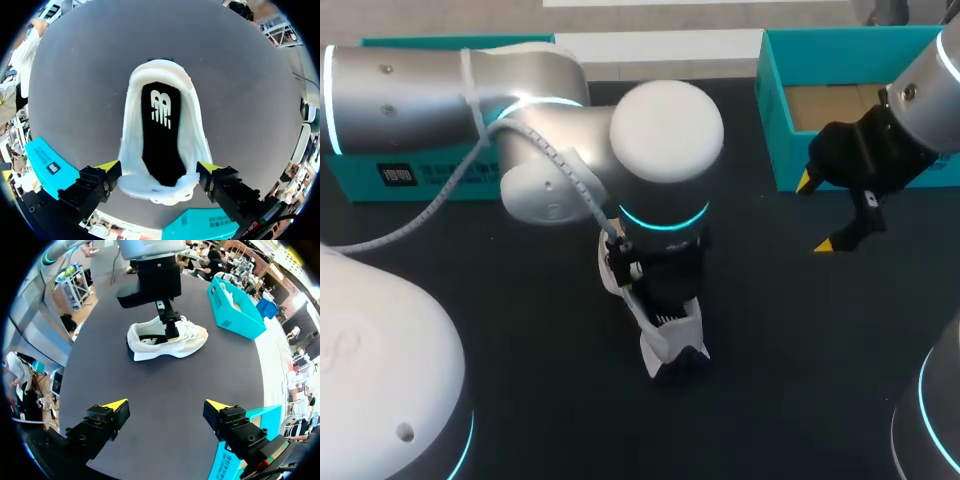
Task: Take the shoe out of the shoebox, open the shoe tongue, remove and reinsert the insole, then place the shoe into the shoebox
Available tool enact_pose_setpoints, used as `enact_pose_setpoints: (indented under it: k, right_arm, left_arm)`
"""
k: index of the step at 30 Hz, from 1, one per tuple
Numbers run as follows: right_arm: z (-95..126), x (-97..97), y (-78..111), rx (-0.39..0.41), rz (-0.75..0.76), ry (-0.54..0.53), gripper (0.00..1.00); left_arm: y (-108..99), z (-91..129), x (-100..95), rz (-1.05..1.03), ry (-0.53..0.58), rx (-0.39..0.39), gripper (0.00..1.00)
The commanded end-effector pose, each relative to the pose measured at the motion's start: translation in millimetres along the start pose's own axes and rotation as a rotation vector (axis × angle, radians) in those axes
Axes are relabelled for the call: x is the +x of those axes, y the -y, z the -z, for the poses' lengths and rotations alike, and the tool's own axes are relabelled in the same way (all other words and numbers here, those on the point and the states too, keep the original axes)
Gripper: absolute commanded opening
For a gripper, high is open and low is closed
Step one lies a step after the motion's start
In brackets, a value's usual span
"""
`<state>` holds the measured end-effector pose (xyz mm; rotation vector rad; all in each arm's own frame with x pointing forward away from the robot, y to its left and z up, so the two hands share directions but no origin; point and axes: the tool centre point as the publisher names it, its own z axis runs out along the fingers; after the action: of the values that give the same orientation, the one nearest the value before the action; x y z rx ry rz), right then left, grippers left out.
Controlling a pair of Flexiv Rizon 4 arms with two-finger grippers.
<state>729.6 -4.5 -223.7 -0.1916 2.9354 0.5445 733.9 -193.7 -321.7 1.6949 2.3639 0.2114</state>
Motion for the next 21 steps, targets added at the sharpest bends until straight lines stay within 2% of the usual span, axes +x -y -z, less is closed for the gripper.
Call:
enact_pose_setpoints:
  k: [1,11,15,20,21]
  right_arm:
    - [-1,-0.5,-0.4,0.003,-0.001,0.0,1.0]
    - [-1,-0.5,-0.4,0.003,-0.001,0.0,1.0]
    - [-1,-0.5,-0.4,0.003,-0.001,0.0,1.0]
    - [-1,-0.5,-0.4,0.003,-0.001,0.0,1.0]
    - [-1,-0.5,-0.4,0.003,-0.001,0.0,1.0]
  left_arm:
    - [-10,11,7.0,-0.01,0.006,0.033,1.0]
    - [-29,21,9.1,0.001,0.01,0.022,1.0]
    - [-44,21,9.1,0.035,0.008,0.016,1.0]
    - [-49,18,6.1,0.02,-0.009,0.013,1.0]
    - [-49,17,5.3,0.011,-0.015,0.01,0.83]
